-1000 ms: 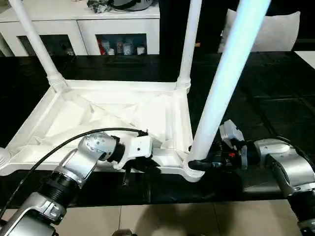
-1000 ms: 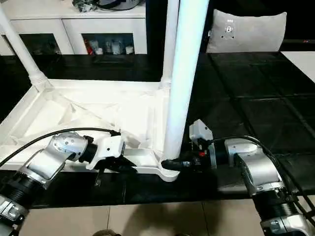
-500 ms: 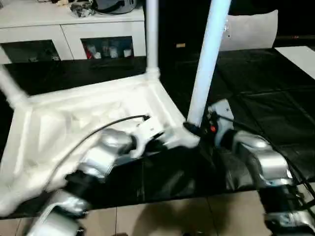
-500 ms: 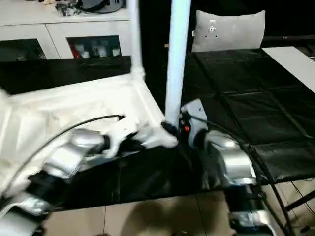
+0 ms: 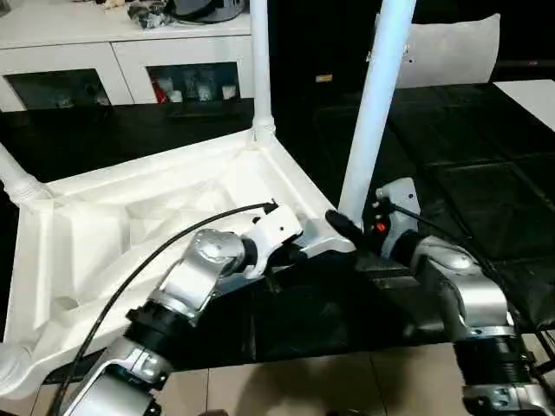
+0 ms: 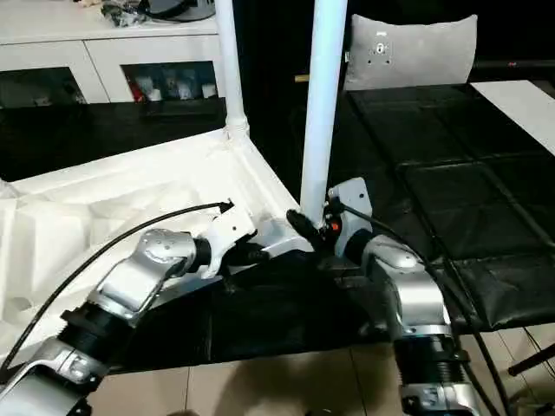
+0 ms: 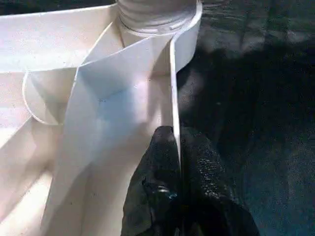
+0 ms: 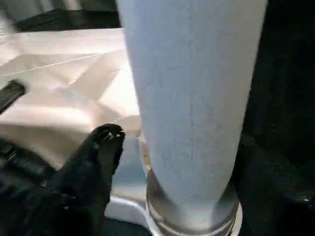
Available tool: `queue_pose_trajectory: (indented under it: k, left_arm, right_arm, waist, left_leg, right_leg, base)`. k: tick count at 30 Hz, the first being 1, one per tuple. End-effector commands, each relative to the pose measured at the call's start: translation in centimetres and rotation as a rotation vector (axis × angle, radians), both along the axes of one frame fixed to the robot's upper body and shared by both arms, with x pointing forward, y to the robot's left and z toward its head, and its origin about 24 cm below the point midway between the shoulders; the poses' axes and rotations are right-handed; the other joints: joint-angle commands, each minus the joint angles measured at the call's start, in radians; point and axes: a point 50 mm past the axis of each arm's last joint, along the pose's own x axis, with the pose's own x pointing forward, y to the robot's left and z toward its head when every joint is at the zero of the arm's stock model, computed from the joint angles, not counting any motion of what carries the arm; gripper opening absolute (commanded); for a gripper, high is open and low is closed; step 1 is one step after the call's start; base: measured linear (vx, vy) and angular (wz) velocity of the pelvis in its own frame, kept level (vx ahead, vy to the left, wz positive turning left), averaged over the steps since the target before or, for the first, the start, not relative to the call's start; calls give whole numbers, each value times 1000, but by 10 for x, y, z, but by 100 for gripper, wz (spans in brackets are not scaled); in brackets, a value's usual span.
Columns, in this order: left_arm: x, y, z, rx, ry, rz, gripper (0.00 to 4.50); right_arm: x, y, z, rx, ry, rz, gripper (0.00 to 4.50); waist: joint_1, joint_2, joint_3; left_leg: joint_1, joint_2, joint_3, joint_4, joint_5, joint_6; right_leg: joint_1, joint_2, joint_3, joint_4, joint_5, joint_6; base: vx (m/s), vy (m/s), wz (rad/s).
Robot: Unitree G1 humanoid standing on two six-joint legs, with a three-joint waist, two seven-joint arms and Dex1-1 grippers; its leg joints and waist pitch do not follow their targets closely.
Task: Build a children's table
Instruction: Rotate leg to tighten
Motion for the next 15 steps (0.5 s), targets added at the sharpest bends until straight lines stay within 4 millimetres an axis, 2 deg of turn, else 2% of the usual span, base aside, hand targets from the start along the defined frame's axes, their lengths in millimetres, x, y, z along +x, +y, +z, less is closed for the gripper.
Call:
queue_pose_trajectory:
  k: [1,4,5,6,7,8,12,13,15]
  left_arm:
    - [-1,0,10,3,-53,-79,0]
    - [-2,6,10,15,-55,-129,0]
    - [-5,12,11,24,-49,-205,0]
    - [-6,14,11,26,-46,-228,0]
    - [-6,14,11,26,-46,-228,0]
    - [-11,18,12,36,-30,-299,0]
    - [-21,29,10,70,28,-425,0]
    - [-21,31,10,80,29,-439,0]
    - [-22,34,9,95,29,-457,0]
  right_arm:
    - [-10,11,-2,8,23,170,391]
    - [-12,2,0,-26,22,222,412]
    - [-13,-10,3,-65,18,285,421]
    - [-13,-13,5,-78,17,306,432]
    - [-13,-13,5,-78,17,306,432]
    - [-14,-19,8,-109,13,351,432]
    - [-16,-24,14,-112,-2,457,432]
    - [-17,-25,14,-117,0,489,408]
    - [-20,-26,14,-122,7,531,396]
  waist:
    - [6,-12,-61]
    - [12,-12,-60]
    - [14,-17,-59]
    - [17,-15,-61]
    - [17,-15,-61]
    - [19,-12,-61]
    - [28,-13,-62]
    - [28,-15,-62]
    - [36,-15,-61]
  left_leg:
    - [-11,28,-6,-65,-134,81]
    - [-9,29,-4,-66,-147,82]
    - [-9,30,-5,-67,-143,81]
    - [-8,30,-6,-66,-141,83]
    - [-8,30,-6,-66,-141,83]
    - [-7,32,-5,-65,-138,85]
    - [-8,36,-3,-64,-127,94]
    - [-6,37,-3,-63,-127,96]
    - [-6,38,-2,-63,-129,98]
  right_leg:
    - [66,-57,48,-77,-283,-159]
    - [63,-57,49,-79,-311,-153]
    - [63,-58,49,-80,-315,-151]
    - [64,-58,49,-77,-313,-153]
    - [64,-58,49,-77,-313,-153]
    - [61,-59,50,-75,-297,-165]
    - [61,-59,50,-67,-261,-187]
    - [60,-59,50,-68,-258,-190]
    - [59,-60,50,-67,-265,-192]
  base:
    - [0,0,0]
    - [0,0,0]
    - [0,0,0]
    - [0,0,0]
    - [0,0,0]
    - [0,0,0]
    - [0,0,0]
    - [0,0,0]
    - [0,0,0]
